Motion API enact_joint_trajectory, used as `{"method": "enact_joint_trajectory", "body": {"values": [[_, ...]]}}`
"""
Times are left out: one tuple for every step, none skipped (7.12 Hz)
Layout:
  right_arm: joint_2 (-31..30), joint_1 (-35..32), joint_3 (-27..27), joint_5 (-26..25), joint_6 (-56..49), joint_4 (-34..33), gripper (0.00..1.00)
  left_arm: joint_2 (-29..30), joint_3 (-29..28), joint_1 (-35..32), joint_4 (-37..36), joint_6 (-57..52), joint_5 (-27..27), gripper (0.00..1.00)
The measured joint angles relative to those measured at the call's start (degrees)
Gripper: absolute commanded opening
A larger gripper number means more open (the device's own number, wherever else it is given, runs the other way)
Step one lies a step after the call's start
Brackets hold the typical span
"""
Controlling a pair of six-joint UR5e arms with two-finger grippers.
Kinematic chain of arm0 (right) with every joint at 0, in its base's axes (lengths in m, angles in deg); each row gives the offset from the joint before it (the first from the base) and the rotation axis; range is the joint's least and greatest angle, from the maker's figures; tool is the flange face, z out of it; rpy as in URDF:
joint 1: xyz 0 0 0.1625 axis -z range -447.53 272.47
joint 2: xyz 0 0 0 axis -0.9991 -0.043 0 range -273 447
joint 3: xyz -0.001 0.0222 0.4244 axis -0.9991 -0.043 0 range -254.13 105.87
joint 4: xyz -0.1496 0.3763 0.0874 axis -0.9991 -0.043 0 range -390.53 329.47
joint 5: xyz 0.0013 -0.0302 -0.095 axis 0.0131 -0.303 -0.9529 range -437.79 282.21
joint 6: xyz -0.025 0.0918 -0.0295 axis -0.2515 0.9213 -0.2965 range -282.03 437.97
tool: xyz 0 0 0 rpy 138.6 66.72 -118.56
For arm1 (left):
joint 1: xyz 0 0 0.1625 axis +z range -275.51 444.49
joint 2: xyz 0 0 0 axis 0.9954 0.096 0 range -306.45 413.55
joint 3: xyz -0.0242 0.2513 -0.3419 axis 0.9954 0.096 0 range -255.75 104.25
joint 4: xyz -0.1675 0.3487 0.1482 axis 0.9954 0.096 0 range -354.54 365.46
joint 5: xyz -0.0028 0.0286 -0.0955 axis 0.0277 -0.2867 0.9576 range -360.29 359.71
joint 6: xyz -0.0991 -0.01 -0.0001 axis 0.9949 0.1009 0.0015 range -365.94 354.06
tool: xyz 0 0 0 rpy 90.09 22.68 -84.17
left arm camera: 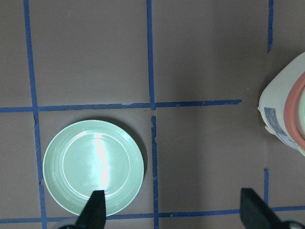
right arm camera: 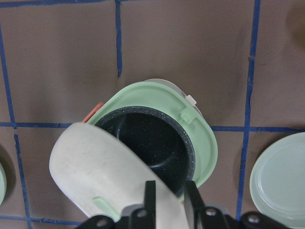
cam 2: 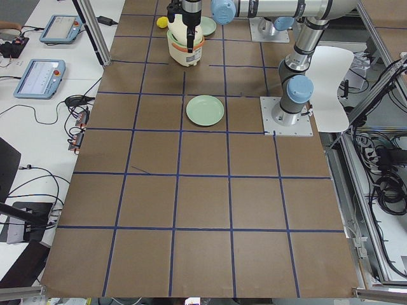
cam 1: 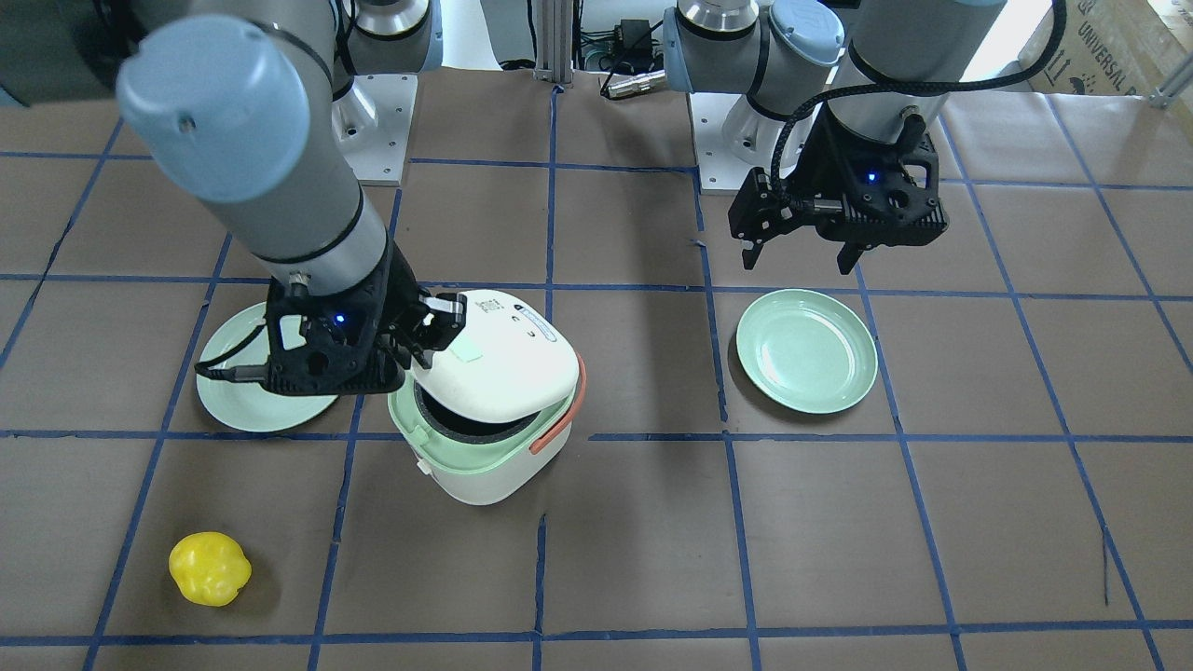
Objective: Press rice cooker button
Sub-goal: 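Lift the lid upward with the right gripper, swinging it open, then release the lid and withdraw the right gripper away from the cooker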
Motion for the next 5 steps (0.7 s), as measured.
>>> {"method": "enact_joint_trajectory", "body": {"values": [[-1.3,0.6,-2.0,-0.3,-0.1,1.3,0.92,0.0,0.0,0.0,0.0,0.0,0.0,1.0],[-1.8,1.3,-2.9,-0.7,-0.3,1.9,0.92,0.0,0.0,0.0,0.0,0.0,0.0,1.0],[-2.0,2.2,-3.1,-1.3,-1.0,2.3,0.91,0.0,0.0,0.0,0.0,0.0,0.0,1.0],[-2.3,3.0,-2.9,-1.6,-2.5,2.4,0.91,0.0,0.0,0.0,0.0,0.0,0.0,1.0],[-2.8,3.9,-2.3,-2.0,-4.7,2.9,0.91,0.0,0.0,0.0,0.0,0.0,0.0,1.0]]}}
